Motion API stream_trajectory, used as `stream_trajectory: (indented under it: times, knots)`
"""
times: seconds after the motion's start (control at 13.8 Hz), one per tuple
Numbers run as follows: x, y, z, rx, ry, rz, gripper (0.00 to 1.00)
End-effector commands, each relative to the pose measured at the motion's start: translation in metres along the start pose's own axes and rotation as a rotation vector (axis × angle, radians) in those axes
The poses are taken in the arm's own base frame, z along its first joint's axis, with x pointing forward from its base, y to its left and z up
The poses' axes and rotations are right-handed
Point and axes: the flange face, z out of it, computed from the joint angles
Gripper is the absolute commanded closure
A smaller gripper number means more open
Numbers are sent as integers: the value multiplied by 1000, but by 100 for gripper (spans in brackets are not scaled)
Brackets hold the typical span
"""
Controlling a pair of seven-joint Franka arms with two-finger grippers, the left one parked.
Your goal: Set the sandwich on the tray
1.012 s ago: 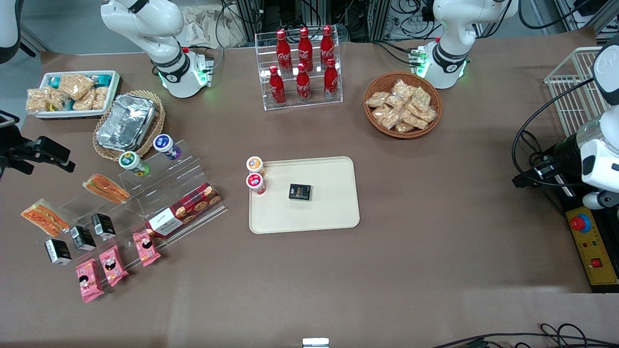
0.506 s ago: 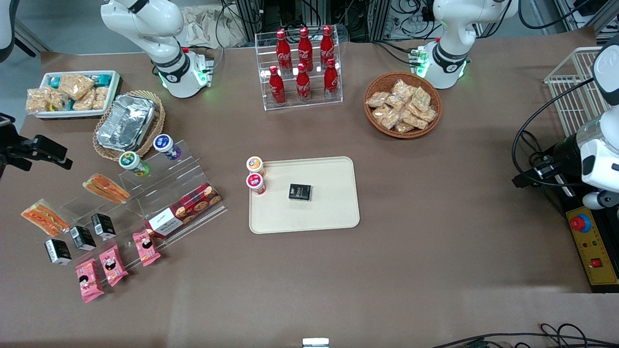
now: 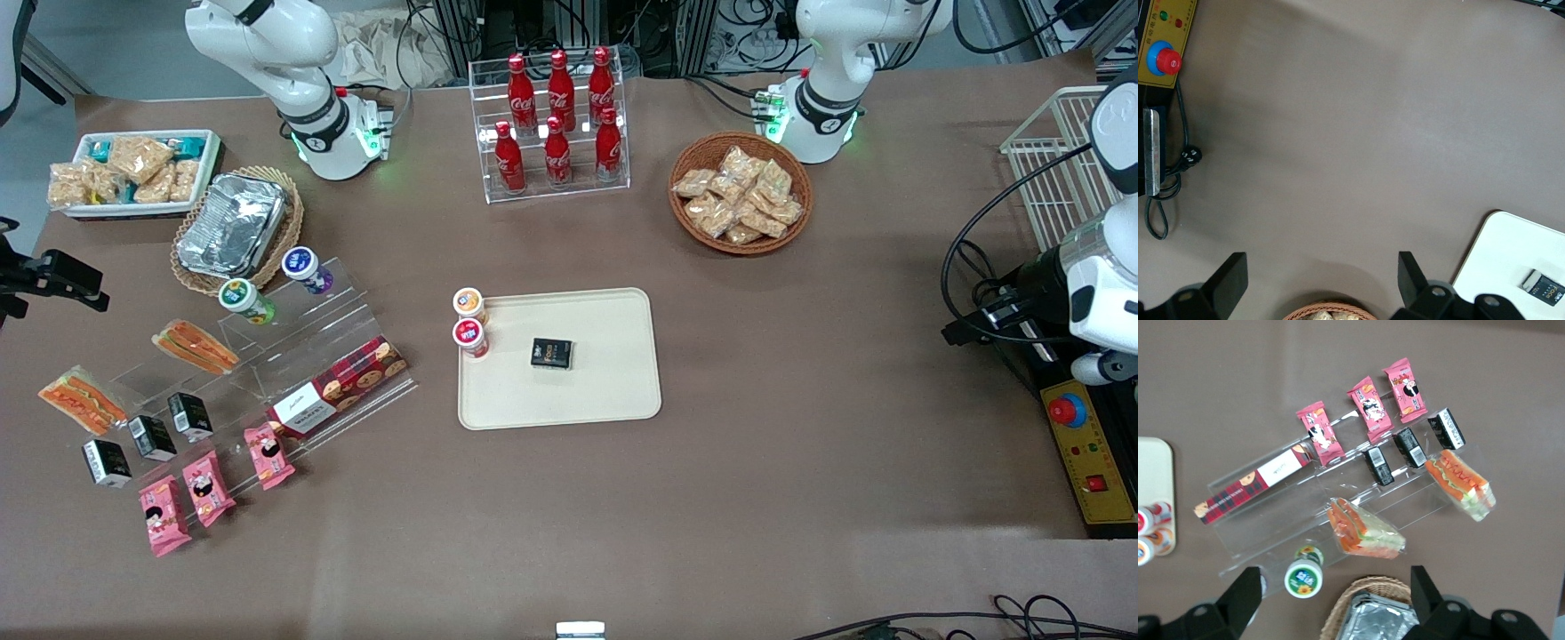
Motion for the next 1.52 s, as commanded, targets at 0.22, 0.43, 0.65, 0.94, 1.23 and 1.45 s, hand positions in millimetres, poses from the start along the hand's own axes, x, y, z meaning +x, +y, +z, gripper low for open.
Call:
stream_trajectory:
  times: [0.22,0.43,0.65,0.94,1.23,1.45]
  knots:
    - [5,58,31,-6,-3,-73,1]
    - [3,74,45,62,-7,-39,1]
    - [4,75,48,69,-10,-35,1]
    - [4,76,51,71,-17,-23,1]
    - [8,75,52,68,-18,-27,2]
    - [13,81,65,45,-35,-27,2]
